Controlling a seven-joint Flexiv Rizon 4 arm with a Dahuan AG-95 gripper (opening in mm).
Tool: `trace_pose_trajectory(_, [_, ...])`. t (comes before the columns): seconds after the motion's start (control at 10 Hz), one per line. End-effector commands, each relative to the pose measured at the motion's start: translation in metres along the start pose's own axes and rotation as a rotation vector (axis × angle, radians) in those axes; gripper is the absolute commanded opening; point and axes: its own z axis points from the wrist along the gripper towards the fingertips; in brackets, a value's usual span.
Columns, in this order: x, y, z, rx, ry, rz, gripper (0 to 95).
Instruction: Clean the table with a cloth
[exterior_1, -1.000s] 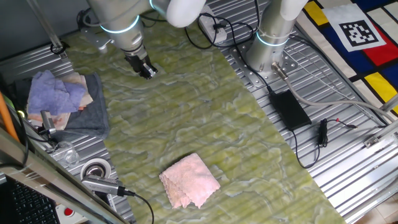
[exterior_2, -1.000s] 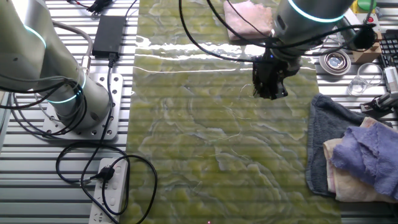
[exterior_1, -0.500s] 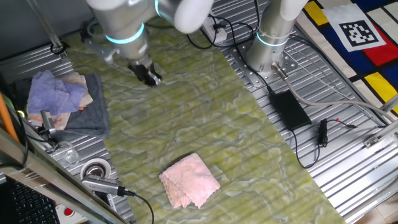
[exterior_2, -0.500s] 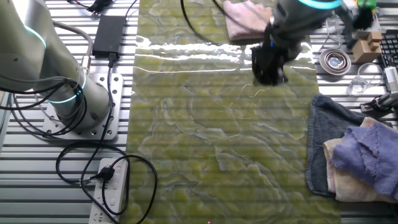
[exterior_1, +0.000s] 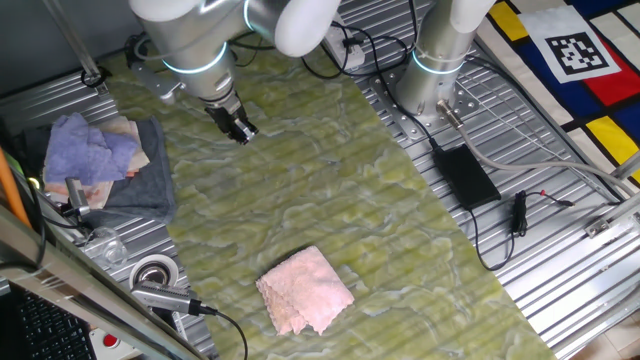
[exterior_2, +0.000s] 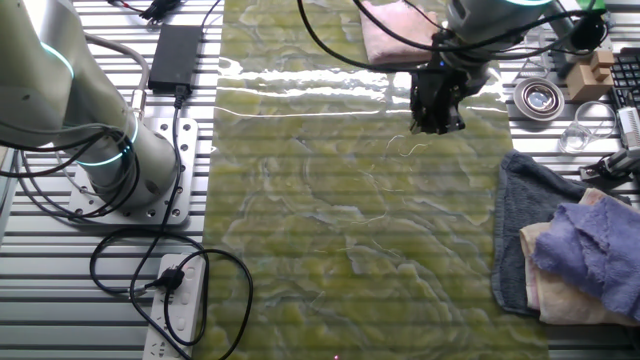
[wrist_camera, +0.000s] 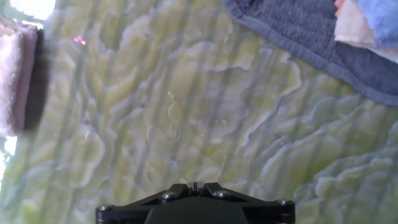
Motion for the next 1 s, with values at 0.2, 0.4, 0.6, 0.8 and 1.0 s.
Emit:
trace_pose_trajectory(0.2, [-0.001,-0.001,0.000,-0.081,-0.057,-0.263,0.0])
trace_pose_trajectory(0.4, [-0.001,-0.001,0.000,-0.077,-0.053,-0.245,0.0])
trace_pose_trajectory(0.6, [-0.031,0.091,0.009,-0.068,-0.059,-0.038,0.0])
trace_pose_trajectory(0.8, [-0.054,0.150,0.024,-0.073,-0.063,0.044,0.0])
trace_pose_trajectory(1.0, [-0.060,0.164,0.027,-0.069,-0.052,0.057,0.0])
